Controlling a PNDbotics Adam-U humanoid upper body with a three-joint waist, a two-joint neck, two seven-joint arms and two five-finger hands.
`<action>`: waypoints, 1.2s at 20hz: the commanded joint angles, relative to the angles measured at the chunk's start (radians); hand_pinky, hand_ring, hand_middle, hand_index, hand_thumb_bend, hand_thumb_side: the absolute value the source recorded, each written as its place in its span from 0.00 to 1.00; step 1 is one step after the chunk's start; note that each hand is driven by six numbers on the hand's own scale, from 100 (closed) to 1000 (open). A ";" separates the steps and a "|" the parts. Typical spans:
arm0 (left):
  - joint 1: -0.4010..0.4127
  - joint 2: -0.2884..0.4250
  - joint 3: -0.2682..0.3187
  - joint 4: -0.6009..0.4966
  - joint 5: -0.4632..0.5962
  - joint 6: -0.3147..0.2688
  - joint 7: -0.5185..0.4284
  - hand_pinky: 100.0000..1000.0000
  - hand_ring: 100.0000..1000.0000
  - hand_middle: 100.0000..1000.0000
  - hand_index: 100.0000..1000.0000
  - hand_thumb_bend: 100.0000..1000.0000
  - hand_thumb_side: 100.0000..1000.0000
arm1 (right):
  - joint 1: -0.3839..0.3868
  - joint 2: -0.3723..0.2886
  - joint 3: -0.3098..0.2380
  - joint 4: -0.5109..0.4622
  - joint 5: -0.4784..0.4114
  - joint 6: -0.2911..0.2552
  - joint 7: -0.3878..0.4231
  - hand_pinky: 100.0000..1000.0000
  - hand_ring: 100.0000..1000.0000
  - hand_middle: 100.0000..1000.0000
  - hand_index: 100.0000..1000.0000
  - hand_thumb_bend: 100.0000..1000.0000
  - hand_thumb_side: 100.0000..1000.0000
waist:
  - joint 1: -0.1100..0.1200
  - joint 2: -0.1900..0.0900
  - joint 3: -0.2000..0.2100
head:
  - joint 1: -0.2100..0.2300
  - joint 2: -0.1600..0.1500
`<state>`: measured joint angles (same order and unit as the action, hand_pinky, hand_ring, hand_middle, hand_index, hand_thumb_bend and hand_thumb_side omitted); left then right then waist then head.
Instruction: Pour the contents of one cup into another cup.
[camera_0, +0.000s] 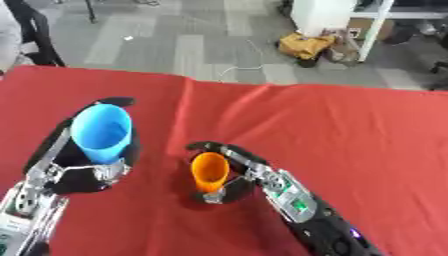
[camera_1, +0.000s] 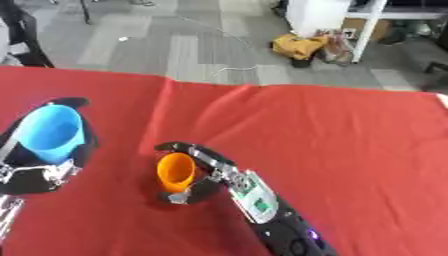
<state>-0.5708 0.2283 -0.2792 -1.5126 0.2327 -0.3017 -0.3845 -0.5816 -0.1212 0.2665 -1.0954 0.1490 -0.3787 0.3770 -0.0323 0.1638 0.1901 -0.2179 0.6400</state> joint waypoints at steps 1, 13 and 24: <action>-0.015 0.005 -0.001 -0.011 0.005 -0.002 -0.004 0.47 0.27 0.26 0.82 0.03 0.00 | -0.004 0.008 0.015 0.023 0.019 -0.001 -0.004 0.60 0.75 0.40 0.82 0.25 0.00 | 0.005 -0.011 0.001 | -0.004 -0.003; -0.010 0.008 0.003 -0.026 0.019 0.001 -0.003 0.47 0.27 0.26 0.82 0.02 0.00 | -0.016 -0.045 -0.036 0.028 -0.048 0.045 -0.134 0.51 0.60 0.24 0.66 0.13 0.00 | 0.006 -0.016 -0.001 | -0.003 -0.006; -0.005 0.016 0.006 -0.041 0.042 0.015 -0.005 0.47 0.27 0.26 0.82 0.02 0.00 | -0.067 -0.279 -0.101 -0.036 -0.124 0.062 -0.207 0.51 0.60 0.24 0.66 0.13 0.00 | -0.004 -0.022 0.000 | 0.003 -0.008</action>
<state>-0.5637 0.2290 -0.2789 -1.5314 0.2649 -0.2898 -0.3878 -0.6261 -0.3480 0.1795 -1.1005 0.0401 -0.3156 0.1789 -0.0395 0.1605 0.1901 -0.2169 0.6398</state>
